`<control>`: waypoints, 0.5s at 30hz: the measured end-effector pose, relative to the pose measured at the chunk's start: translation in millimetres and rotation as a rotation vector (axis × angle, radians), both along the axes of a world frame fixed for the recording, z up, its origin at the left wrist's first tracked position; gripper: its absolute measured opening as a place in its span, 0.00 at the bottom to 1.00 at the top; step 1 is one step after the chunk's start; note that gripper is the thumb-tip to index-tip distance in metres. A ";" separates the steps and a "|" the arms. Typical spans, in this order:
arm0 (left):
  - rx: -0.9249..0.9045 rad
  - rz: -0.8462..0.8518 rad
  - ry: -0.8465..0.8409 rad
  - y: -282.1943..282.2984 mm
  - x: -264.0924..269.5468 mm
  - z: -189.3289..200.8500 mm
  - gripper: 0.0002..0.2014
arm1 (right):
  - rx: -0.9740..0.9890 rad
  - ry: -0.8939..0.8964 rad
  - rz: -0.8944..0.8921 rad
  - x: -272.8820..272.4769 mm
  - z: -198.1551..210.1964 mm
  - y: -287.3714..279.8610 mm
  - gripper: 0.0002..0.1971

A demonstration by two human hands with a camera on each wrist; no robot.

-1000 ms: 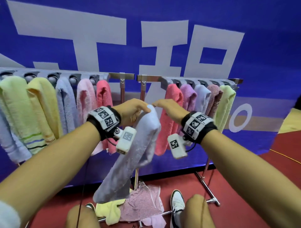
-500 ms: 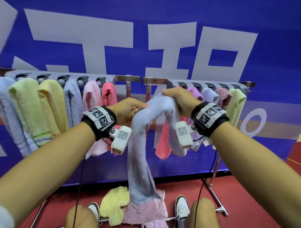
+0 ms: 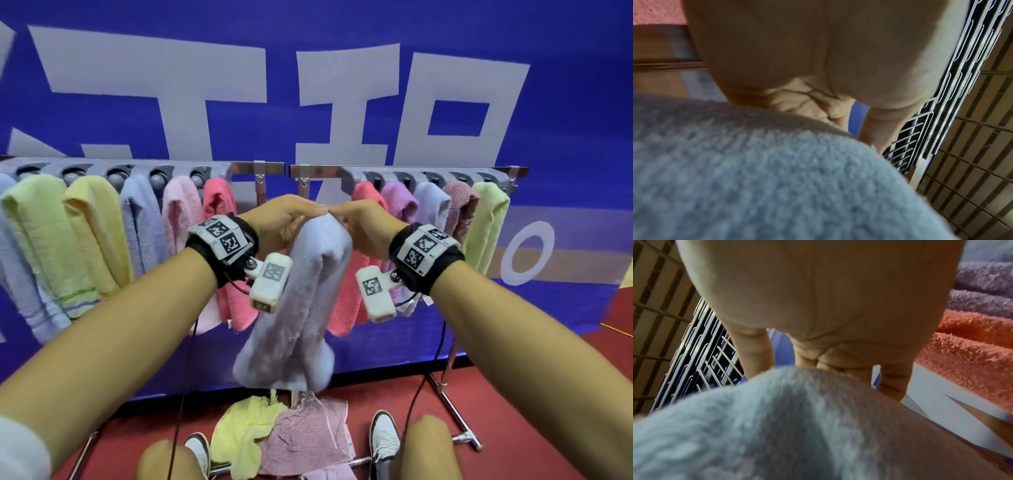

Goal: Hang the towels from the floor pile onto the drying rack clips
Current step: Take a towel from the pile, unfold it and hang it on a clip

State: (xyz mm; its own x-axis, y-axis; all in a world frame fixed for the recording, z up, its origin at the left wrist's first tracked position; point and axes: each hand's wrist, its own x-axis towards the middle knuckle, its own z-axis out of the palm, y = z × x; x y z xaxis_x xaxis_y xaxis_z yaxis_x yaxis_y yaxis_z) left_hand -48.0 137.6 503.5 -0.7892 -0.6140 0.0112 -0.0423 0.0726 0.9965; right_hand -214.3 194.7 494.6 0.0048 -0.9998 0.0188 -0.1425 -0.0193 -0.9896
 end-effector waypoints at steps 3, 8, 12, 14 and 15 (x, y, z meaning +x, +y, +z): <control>0.050 -0.011 0.025 -7.0 1.7 -3.3 0.16 | 0.031 -0.045 0.078 -8.4 6.3 4.4 0.17; 0.102 0.016 0.082 -4.2 -16.3 -4.8 0.15 | 0.032 -0.024 0.094 -25.2 12.8 10.8 0.25; 0.149 0.019 0.101 1.6 -42.8 -6.4 0.14 | 0.049 -0.110 0.108 -50.6 11.4 22.6 0.23; 0.149 -0.001 0.103 5.0 -60.2 -8.4 0.15 | 0.043 -0.133 0.072 -67.7 10.4 28.8 0.20; 0.154 -0.014 0.102 6.9 -69.4 -8.3 0.15 | 0.041 -0.144 0.049 -77.1 9.9 31.3 0.19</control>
State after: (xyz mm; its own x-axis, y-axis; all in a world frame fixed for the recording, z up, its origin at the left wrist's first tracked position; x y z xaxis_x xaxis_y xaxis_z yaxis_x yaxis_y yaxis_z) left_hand -117.5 144.5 495.2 -0.7971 -0.6039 -0.0017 0.0591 -0.0809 0.9950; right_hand -291.5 226.0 504.5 0.0542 -0.9984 -0.0183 0.0008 0.0184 -0.9998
